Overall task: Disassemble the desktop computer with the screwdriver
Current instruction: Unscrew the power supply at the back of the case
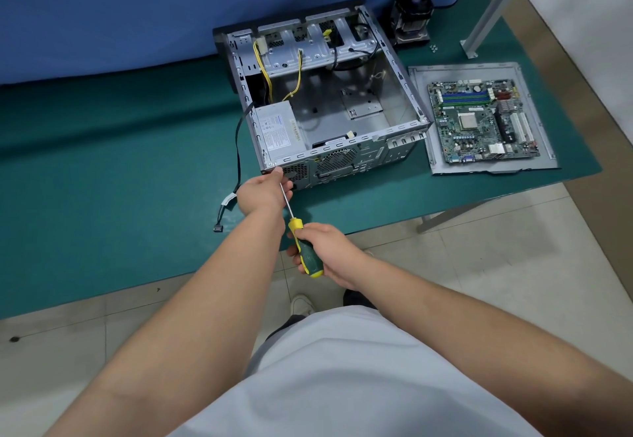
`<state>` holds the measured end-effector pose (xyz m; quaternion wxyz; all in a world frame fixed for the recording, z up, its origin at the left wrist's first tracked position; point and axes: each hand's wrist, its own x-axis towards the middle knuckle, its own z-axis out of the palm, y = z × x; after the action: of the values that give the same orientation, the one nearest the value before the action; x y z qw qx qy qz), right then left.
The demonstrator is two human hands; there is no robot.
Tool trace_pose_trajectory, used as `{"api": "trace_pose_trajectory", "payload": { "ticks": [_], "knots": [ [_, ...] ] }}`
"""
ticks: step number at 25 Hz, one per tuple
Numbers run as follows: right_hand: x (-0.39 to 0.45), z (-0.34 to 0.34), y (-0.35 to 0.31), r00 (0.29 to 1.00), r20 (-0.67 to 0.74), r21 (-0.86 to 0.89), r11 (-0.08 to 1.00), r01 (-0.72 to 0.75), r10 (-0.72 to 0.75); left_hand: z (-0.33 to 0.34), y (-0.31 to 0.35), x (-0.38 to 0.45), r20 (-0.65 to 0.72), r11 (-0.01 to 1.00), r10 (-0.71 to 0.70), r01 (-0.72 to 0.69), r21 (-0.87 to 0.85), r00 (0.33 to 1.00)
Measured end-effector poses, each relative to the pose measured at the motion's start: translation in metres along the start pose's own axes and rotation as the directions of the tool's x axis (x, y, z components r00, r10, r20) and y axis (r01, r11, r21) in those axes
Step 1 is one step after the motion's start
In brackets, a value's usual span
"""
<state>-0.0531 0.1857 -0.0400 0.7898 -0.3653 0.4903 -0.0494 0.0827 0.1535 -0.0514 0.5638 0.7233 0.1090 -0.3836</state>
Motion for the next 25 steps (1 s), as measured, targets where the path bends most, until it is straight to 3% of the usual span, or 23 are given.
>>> {"api": "trace_pose_trajectory", "payload": {
  "ticks": [8,14,17,20,25],
  "knots": [
    [0.003,-0.008,0.003,0.998,-0.066,-0.044,0.999,0.013,-0.016,-0.003,0.004,-0.004,0.061,0.995,-0.044,0.049,-0.087,0.997],
    [0.008,-0.024,-0.007,0.988,-0.125,-0.117,0.99,0.078,-0.092,0.0,0.018,-0.01,0.133,0.983,0.059,-0.035,-0.178,0.989],
    [0.011,-0.037,-0.016,0.971,-0.185,-0.11,0.985,0.135,-0.153,0.006,0.027,-0.012,0.193,0.985,0.156,-0.139,-0.102,0.969],
    [0.017,-0.055,-0.045,0.919,-0.274,-0.098,0.959,0.266,-0.283,0.015,0.025,-0.015,0.337,0.927,0.302,-0.357,0.115,0.892],
    [0.027,-0.091,-0.109,0.867,-0.352,-0.039,0.931,0.362,-0.352,0.045,0.015,-0.021,0.597,0.612,0.454,-0.718,0.33,0.662]
  ]
}}
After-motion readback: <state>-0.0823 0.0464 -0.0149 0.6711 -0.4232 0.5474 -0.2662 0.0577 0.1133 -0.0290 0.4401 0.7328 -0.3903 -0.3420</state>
